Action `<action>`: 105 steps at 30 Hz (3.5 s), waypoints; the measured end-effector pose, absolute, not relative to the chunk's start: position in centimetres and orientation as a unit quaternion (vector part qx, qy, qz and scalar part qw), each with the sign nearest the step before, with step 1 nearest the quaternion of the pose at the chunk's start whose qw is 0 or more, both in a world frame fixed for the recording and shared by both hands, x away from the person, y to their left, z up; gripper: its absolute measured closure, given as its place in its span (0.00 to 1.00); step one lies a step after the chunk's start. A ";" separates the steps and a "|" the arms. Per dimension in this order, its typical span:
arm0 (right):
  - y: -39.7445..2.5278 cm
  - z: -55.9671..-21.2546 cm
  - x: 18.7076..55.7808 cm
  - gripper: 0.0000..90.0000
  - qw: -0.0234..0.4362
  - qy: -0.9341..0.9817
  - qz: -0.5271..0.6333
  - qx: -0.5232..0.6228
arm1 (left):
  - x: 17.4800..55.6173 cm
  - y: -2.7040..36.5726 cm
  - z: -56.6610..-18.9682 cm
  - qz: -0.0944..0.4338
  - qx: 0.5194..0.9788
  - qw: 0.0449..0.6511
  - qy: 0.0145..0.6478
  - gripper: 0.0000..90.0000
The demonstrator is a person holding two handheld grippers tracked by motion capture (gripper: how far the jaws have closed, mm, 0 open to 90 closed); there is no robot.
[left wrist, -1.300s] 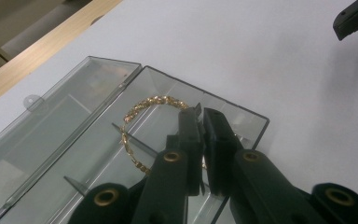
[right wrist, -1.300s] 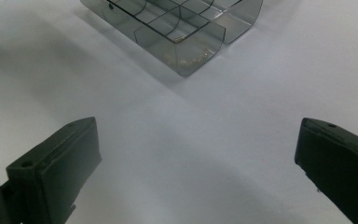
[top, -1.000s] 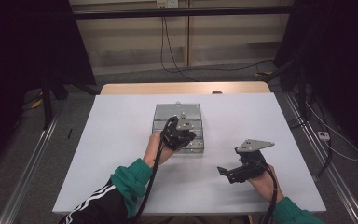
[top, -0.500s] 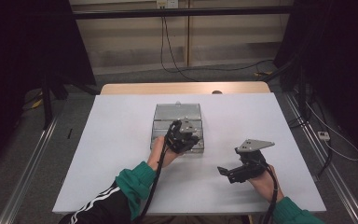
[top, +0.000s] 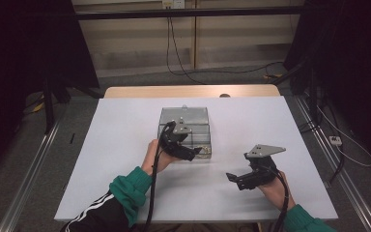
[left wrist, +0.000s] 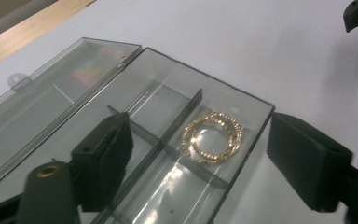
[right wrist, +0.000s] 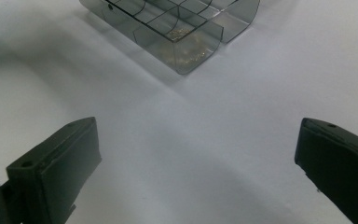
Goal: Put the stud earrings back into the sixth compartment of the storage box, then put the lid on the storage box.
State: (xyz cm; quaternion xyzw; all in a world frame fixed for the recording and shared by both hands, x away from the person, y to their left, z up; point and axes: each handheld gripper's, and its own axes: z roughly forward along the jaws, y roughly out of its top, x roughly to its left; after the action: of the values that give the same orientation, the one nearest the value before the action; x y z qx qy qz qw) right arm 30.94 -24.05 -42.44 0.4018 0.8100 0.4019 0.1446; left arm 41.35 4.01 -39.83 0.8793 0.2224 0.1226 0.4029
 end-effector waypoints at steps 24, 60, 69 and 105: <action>-24.0 -42.5 31.0 0.00 0.144 0.812 0.401 0.400 | 42.5 9.2 -40.1 0.143 0.867 0.386 0.281 0.00; -23.8 -42.6 31.2 0.00 0.144 0.815 0.399 0.394 | 43.8 9.5 -41.3 0.136 0.867 0.364 0.311 0.07; -23.8 -42.6 31.3 0.00 0.144 0.815 0.399 0.394 | 43.9 9.3 -41.5 0.132 0.859 0.381 0.315 0.25; -23.6 -42.5 32.2 0.00 0.145 0.809 0.402 0.403 | 44.9 7.4 -43.5 0.116 0.875 0.346 0.318 0.77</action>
State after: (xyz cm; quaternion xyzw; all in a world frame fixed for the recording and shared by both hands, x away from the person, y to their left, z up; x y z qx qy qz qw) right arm 32.19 -23.57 -42.50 0.4033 0.8089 0.4023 0.1455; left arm 44.91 7.44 -43.49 0.8753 0.3177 0.1158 0.3456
